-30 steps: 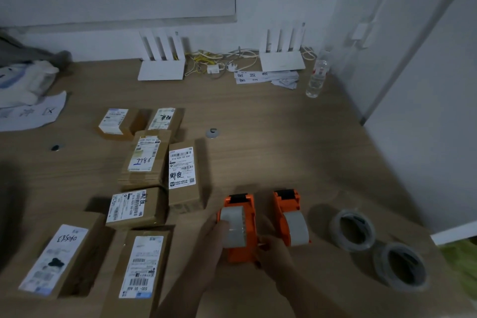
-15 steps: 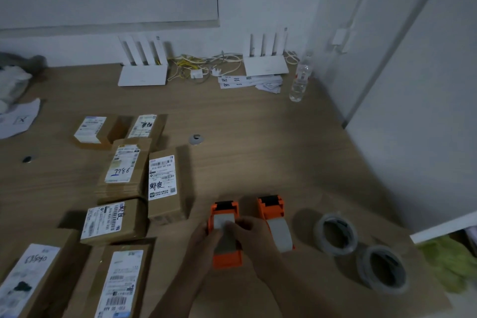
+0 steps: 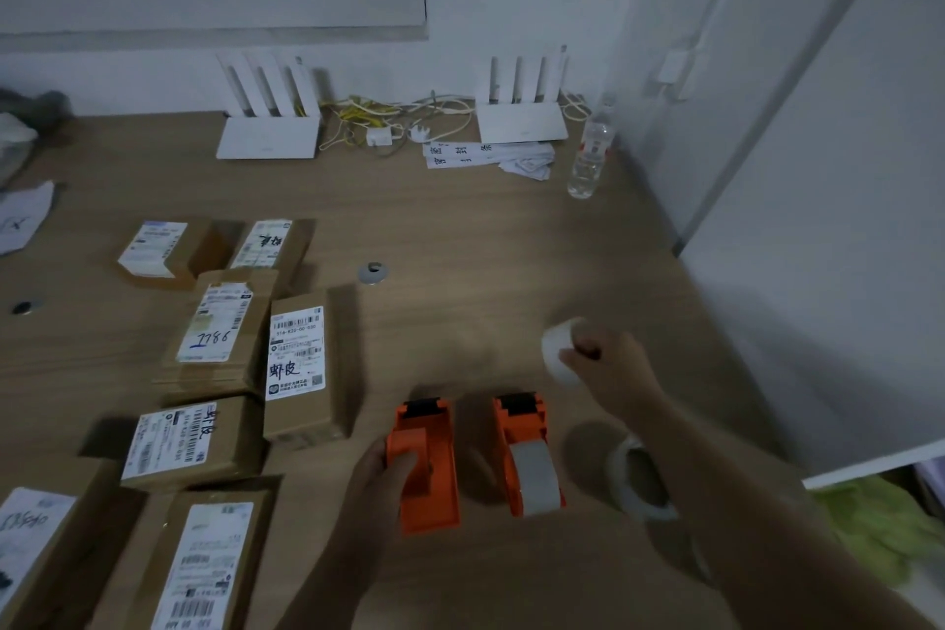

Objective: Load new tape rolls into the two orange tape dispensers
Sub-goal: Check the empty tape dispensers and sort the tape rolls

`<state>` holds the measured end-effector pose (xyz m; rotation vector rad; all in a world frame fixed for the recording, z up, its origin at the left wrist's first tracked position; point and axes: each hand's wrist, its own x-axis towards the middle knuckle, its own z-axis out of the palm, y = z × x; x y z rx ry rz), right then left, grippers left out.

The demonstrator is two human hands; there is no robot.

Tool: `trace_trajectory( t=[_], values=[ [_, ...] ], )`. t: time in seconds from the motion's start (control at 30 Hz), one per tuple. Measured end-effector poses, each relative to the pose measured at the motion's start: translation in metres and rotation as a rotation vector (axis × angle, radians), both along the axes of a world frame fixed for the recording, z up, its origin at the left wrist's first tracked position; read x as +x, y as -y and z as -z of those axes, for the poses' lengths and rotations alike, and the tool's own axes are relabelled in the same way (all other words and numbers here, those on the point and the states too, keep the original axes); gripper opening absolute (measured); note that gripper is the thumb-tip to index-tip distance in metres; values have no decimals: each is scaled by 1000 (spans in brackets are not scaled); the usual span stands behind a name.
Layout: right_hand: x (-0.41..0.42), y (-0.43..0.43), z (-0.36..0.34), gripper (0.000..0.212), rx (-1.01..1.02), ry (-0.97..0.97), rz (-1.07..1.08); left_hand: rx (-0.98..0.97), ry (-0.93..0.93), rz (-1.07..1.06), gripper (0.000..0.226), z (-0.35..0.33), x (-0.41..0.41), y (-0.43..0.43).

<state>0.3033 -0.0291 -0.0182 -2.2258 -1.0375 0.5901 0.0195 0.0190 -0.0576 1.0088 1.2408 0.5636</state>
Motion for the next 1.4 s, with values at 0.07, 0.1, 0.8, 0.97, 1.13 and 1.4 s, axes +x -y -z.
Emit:
trace_trajectory(
  t=[0.07, 0.1, 0.8, 0.97, 1.13, 1.4],
  values=[
    [28, -4, 11, 41, -135, 173, -89, 4, -7, 5, 18, 3, 0, 0],
    [36, -6, 18, 35, -191, 234, -139, 0, -2, 10, 17, 3, 0, 0],
    [41, -22, 84, 18, -402, 361, -300, 5, -42, 63, 39, 48, -6, 9],
    [36, -18, 83, 20, -305, 372, -243, 62, -186, 113, 43, 58, -10, 14],
    [19, -6, 74, 24, -101, 319, -148, 55, -228, 100, 44, 53, -6, 17],
    [-25, 22, 49, 23, -66, 77, -27, 357, -306, -120, 31, 26, -4, 15]
  ],
)
